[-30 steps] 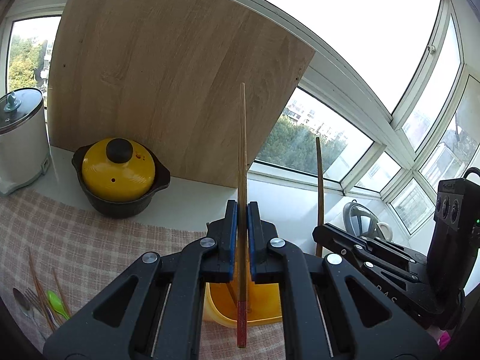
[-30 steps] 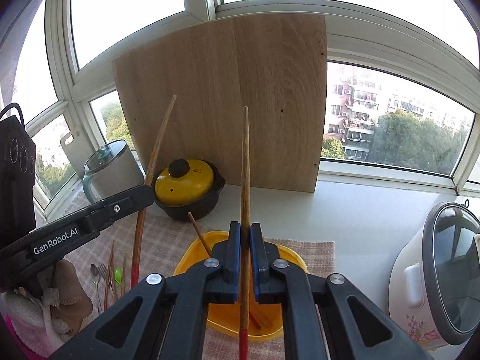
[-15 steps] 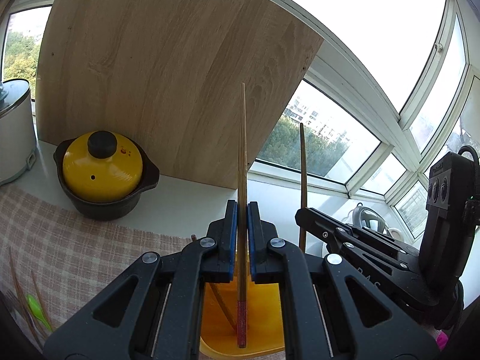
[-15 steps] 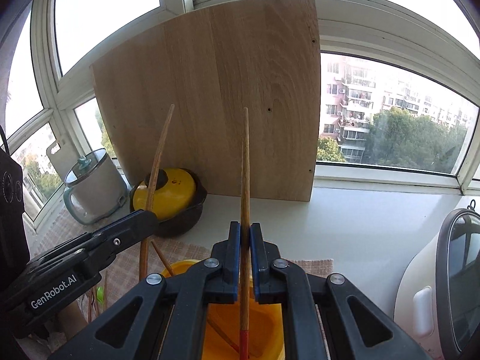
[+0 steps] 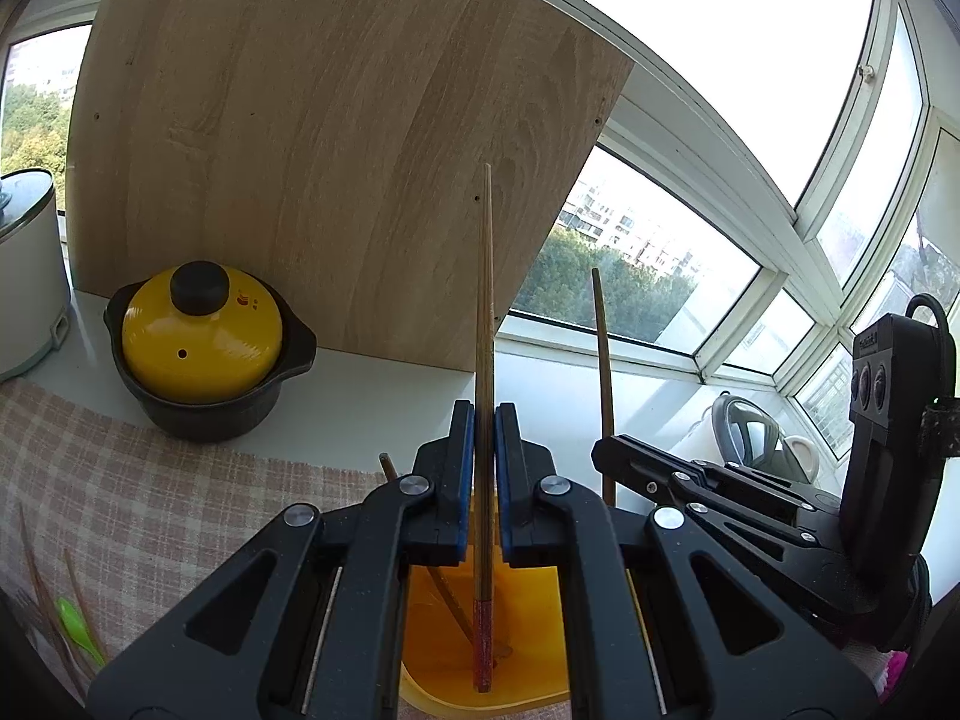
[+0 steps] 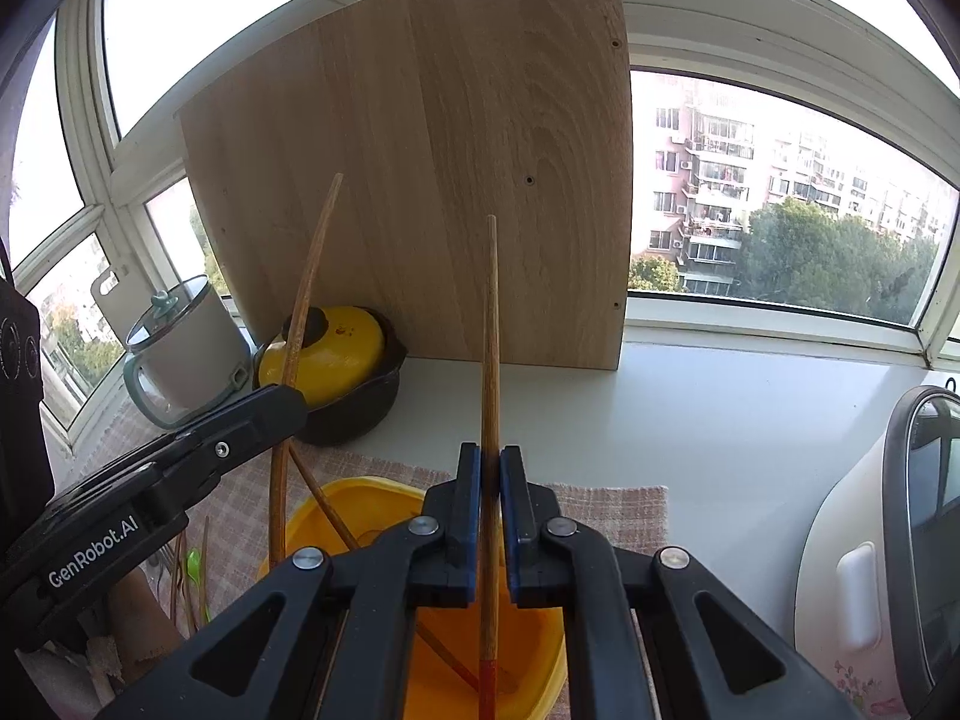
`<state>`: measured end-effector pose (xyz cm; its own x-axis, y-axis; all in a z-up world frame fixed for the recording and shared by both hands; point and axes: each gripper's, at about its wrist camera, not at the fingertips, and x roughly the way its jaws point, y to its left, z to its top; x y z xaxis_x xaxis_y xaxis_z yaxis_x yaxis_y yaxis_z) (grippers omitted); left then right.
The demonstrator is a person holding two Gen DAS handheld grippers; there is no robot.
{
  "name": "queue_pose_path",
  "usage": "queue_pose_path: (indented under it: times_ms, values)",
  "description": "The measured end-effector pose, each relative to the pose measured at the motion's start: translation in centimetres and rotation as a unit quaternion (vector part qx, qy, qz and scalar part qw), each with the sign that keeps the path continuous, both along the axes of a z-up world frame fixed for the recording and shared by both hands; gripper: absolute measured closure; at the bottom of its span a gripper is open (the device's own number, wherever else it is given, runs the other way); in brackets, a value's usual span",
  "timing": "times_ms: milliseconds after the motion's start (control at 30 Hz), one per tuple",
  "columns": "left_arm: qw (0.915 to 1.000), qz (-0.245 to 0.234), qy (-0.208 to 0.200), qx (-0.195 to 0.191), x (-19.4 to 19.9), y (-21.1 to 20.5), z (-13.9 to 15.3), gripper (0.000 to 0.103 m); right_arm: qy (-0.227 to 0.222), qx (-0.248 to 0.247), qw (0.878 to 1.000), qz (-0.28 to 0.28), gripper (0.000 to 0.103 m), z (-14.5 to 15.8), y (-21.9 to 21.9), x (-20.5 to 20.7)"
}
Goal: Organize utensils
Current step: 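Open both tools to drop the chopsticks into the yellow bin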
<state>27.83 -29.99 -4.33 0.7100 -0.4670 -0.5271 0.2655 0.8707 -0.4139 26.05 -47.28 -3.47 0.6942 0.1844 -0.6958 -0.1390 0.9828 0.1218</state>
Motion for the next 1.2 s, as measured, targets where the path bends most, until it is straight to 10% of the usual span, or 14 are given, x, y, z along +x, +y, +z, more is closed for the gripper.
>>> queue_pose_path:
  times_ms: [200, 767, 900, 1200]
  values:
    - [1.0, 0.003, 0.002, 0.006, -0.6, 0.1, 0.2, 0.099, -0.004, 0.001, 1.0, -0.015, 0.073, 0.3, -0.6, -0.5]
    - [0.9998, 0.005, -0.003, 0.019, -3.3, 1.6, 1.1, 0.098, -0.026, -0.012, 0.999, -0.046, 0.053, 2.1, -0.7, -3.9]
    - [0.9998, 0.007, -0.005, 0.021, -4.2, 2.3, 1.5, 0.08, -0.036, -0.02, 0.998, -0.051, 0.041, 2.7, -0.4, -5.0]
    - [0.999, 0.021, -0.005, 0.038, -6.7, 4.8, 2.0, 0.077, -0.057, -0.032, 0.996, -0.059, 0.022, 3.8, 0.7, -7.4]
